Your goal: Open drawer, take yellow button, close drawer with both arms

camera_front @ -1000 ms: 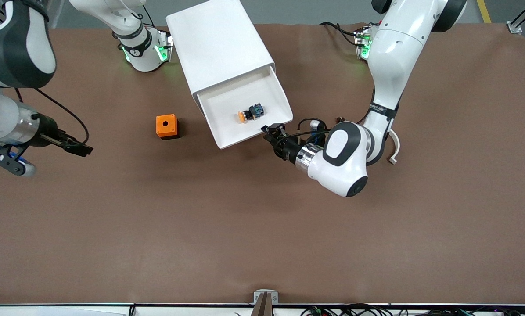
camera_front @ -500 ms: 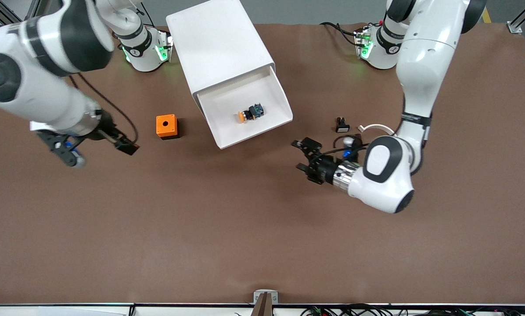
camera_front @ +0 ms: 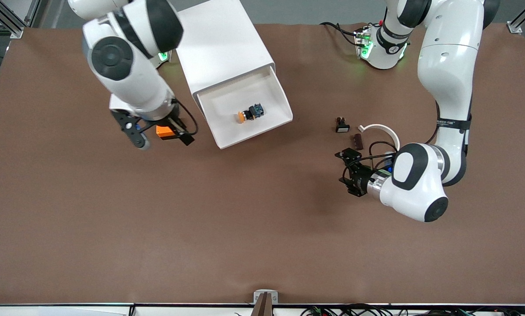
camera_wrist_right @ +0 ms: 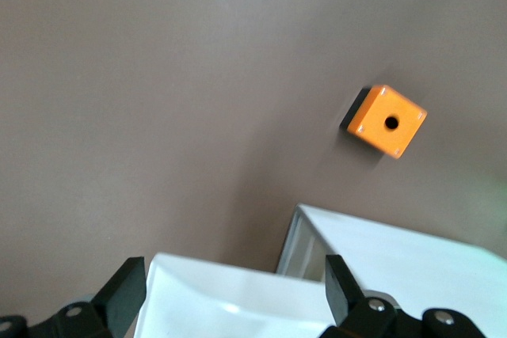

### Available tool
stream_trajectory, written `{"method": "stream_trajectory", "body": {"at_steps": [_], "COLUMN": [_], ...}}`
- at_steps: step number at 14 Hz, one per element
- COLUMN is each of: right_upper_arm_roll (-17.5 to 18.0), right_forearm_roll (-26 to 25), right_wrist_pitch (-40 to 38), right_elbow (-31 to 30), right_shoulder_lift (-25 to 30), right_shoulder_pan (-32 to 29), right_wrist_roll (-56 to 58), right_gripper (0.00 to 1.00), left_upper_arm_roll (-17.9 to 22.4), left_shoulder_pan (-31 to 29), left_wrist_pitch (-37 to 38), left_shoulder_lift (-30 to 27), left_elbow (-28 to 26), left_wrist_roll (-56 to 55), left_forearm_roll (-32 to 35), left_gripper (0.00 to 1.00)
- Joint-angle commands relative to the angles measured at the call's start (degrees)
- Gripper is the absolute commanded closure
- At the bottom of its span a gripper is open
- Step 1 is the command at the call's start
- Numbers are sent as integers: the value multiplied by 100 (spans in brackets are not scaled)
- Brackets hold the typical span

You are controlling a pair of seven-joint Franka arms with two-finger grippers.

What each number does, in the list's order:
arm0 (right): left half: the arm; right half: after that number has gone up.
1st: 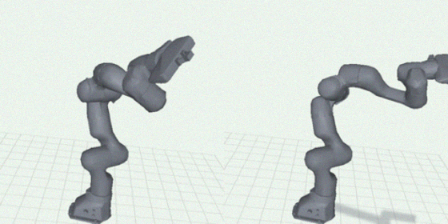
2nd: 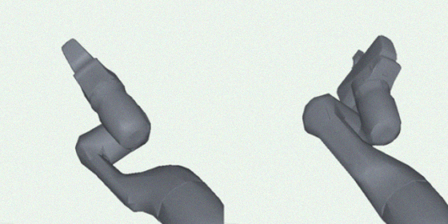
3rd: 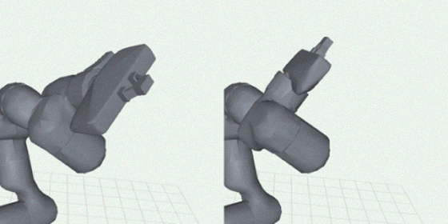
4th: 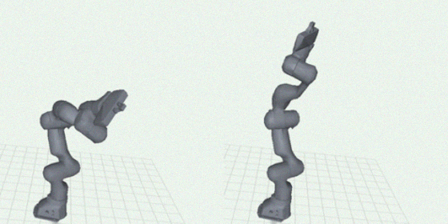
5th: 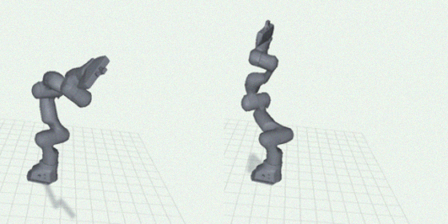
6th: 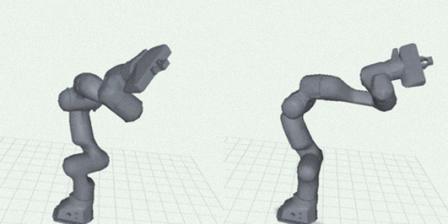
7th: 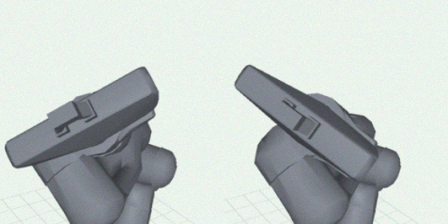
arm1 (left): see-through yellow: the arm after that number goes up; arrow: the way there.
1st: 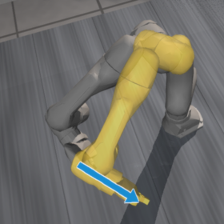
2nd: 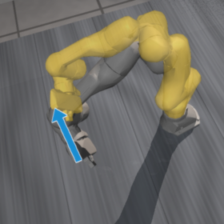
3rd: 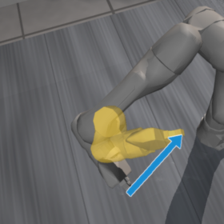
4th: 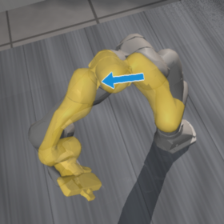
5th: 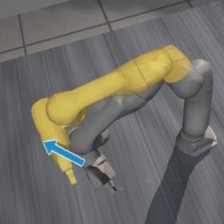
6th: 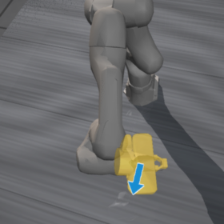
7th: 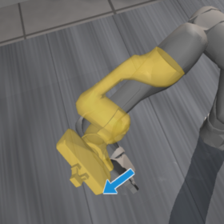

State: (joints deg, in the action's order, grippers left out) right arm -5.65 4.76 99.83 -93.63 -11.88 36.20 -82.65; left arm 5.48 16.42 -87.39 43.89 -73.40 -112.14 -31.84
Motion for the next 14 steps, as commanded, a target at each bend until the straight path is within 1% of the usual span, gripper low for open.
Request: {"method": "stream_trajectory", "body": {"at_steps": [1, 2, 3, 5, 9, 13, 14], "right_upper_arm_roll": [-76, -76, -76, -76, -76, -76, -76], "right_forearm_roll": [16, 16, 16, 16, 7, 16, 16], "right_wrist_pitch": [264, 378, 484, 660, 836, 977, 977], "right_elbow": [-94, -94, -85, -76, -50, -15, 3], "right_shoulder_lift": [-59, -129, -165, -270, -516, -762, -806], "right_shoulder_pan": [431, 563, 695, 915, 1223, 1460, 1521], "right_wrist_roll": [-758, -1022, -1251, -1621, -2140, -2589, -2659], "right_gripper": [0, 0, 0, 0, 0, 0, 0], "left_upper_arm_roll": [190, 182, 173, 190, 173, 129, 129], "left_shoulder_pan": [107, 151, 151, 142, 142, 177, 273], "left_wrist_pitch": [29, 29, 29, 29, -67, -409, -515], "left_shoulder_lift": [-240, -301, -441, -609, -907, -1005, -1005], "left_elbow": [-7, -7, -7, 1, -7, -16, -16], "left_wrist_roll": [1267, 1779, 2132, 2800, 4653, 6701, 6993], "left_forearm_roll": [649, 896, 986, 1004, 1284, 1601, 1750], "left_gripper": [1, 1, 1, 1, 0, 1, 1]}}
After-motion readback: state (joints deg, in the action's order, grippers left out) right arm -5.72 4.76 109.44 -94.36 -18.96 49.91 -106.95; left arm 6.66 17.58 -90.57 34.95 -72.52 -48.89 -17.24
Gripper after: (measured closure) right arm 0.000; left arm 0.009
